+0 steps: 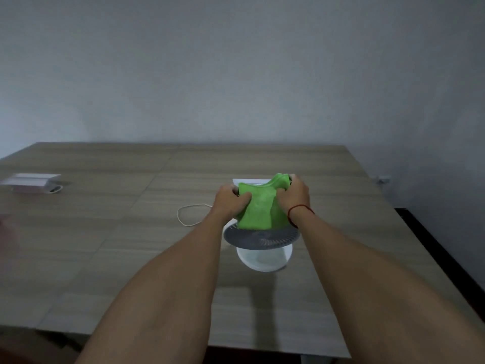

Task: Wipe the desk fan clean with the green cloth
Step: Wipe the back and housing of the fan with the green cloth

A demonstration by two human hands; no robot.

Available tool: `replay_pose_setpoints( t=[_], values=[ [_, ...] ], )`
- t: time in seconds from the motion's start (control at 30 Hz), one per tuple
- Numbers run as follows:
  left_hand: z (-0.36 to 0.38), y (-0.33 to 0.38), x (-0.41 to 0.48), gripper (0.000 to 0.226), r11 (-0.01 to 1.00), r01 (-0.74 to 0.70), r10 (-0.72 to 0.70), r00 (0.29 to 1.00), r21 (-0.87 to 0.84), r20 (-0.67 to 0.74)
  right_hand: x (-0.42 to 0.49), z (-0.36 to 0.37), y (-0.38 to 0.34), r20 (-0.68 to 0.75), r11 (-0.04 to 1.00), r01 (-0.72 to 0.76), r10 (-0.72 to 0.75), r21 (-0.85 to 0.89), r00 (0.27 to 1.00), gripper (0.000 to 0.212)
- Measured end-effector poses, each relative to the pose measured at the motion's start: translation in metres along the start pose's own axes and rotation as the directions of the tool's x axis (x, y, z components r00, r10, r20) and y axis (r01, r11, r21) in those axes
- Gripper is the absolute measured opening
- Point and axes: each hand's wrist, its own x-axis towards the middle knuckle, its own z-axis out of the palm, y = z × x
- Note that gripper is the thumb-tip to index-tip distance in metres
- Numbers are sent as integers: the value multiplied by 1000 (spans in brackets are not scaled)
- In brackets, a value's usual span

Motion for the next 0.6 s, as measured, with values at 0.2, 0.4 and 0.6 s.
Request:
replay_pose_setpoints(
  t=[0.2, 0.4, 0.6],
  values=[
    [7, -11, -1, 34, 962, -48, 57, 998, 270, -25, -2, 7, 22, 42, 985, -4, 11, -175, 999, 42],
    [-7, -30, -14, 48, 922, -64, 51, 998, 381, 46, -17, 23, 27, 42, 939, 179, -174, -294, 984, 57],
    [-15, -47, -22, 83, 900, -156, 57, 968, 407, 244, -27, 41, 33, 218, 818, 399, -337, -414, 916, 66]
  ],
)
